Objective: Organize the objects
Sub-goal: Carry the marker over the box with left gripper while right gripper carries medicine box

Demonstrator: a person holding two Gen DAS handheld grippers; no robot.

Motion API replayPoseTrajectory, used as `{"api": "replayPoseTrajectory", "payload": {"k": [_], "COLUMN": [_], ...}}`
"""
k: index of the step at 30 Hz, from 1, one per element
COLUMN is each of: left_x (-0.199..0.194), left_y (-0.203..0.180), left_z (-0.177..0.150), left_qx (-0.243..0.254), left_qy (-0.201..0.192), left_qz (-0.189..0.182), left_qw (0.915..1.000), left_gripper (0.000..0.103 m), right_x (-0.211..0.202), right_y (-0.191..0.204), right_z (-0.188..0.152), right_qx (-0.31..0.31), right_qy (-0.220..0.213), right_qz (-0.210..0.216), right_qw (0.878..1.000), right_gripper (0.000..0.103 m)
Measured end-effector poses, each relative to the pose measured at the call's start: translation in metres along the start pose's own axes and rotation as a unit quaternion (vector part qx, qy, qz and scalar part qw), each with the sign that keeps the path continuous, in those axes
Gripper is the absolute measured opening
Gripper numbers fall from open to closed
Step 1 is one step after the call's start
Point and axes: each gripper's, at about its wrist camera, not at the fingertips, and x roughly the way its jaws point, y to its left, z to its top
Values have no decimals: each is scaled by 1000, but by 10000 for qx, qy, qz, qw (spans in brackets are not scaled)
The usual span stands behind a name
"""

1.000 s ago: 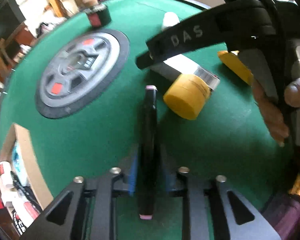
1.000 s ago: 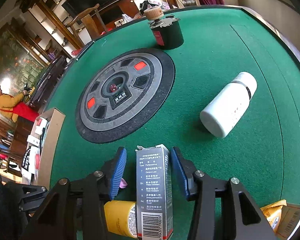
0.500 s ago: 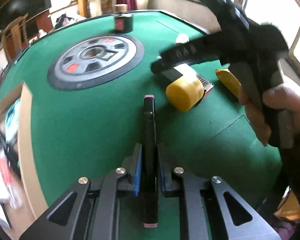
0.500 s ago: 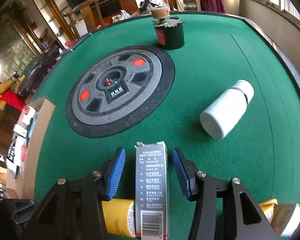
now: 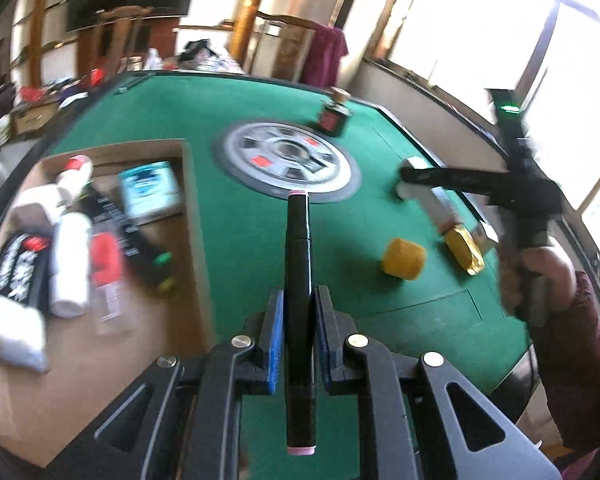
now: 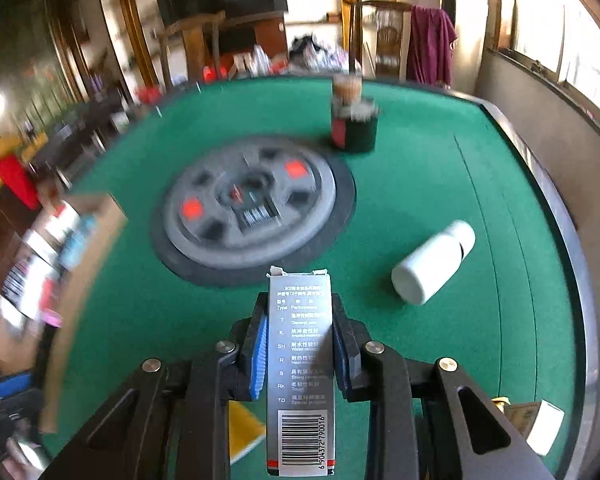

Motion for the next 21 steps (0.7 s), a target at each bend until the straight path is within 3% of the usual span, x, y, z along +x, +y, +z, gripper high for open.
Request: {"api": "replayPoseTrajectory", "payload": {"k": [5, 13, 21], "left_x": [-32, -40, -28], "left_y": [36, 84, 114], "left_z": [-7, -31, -41], "left_qx": [-290, -805, -1271], "left_qy": [-267, -47, 51], "left_qz": [494, 971, 1198], "left_qw": [9980, 9920, 9846], "left_gripper": [15, 15, 15], "right_x": [-34, -18, 33], "right_y": [18, 124, 220], "right_z": [16, 12, -17], "right_qx": [182, -86, -437], "right_qy": [-105, 465, 1221], "right_qz": [888, 2221, 2596], "right_qw": [9958, 9739, 9570], "right_gripper": [30, 30, 30]}}
